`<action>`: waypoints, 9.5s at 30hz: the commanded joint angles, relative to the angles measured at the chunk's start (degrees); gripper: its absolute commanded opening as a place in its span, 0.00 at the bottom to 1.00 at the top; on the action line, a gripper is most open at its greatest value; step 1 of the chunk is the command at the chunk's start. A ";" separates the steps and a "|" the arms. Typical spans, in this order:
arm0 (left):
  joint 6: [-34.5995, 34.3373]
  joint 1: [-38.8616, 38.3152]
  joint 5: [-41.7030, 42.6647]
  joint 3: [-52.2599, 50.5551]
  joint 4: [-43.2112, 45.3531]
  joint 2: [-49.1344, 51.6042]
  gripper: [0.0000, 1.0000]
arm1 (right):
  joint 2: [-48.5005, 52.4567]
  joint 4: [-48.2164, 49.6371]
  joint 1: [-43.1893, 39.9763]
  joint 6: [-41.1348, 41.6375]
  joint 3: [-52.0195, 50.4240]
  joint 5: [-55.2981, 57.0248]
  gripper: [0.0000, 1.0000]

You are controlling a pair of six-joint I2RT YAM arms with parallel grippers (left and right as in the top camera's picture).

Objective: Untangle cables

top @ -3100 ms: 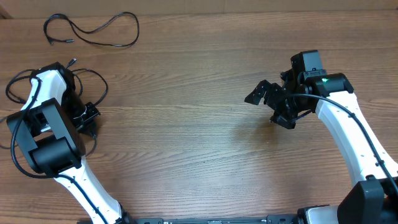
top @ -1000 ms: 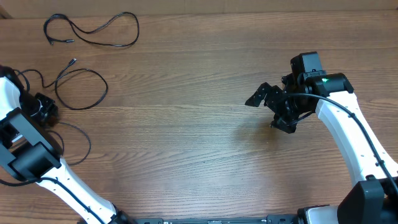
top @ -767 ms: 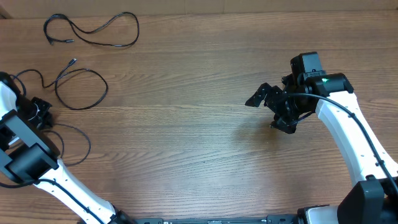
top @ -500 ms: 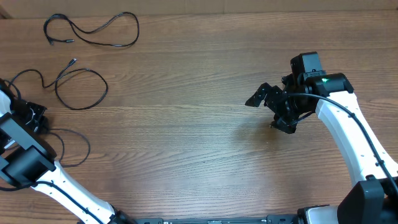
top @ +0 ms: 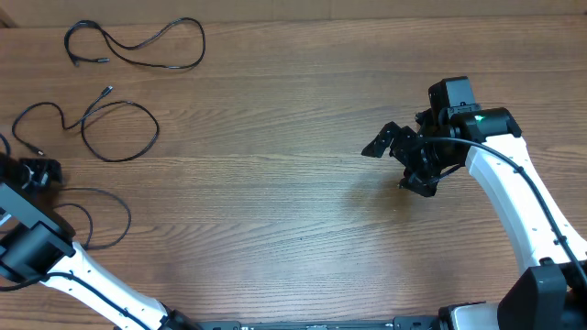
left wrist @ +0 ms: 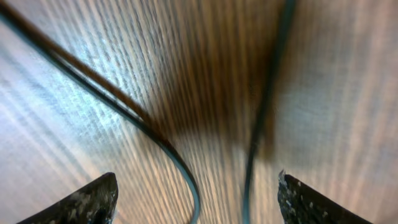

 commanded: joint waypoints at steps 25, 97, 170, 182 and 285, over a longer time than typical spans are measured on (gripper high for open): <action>33.42 -42.82 25.31 25.92 -19.17 -36.20 1.00 | -28.22 -14.25 -0.52 -5.95 14.29 16.55 1.00; -1.64 -89.59 -20.09 -14.78 -21.88 -89.90 1.00 | -55.78 -17.51 -0.55 -7.45 5.62 29.03 1.00; -1.64 -89.59 -20.09 -14.75 -21.88 -89.90 1.00 | -89.37 58.99 -4.74 -39.65 -71.08 26.77 1.00; -1.64 -89.59 -20.09 -14.78 -21.90 -89.90 1.00 | -89.37 59.01 -4.74 -37.16 -71.08 26.88 1.00; 34.64 -44.37 -0.74 -110.68 66.53 -133.11 0.99 | -89.37 59.19 -4.72 -37.35 -71.08 26.88 1.00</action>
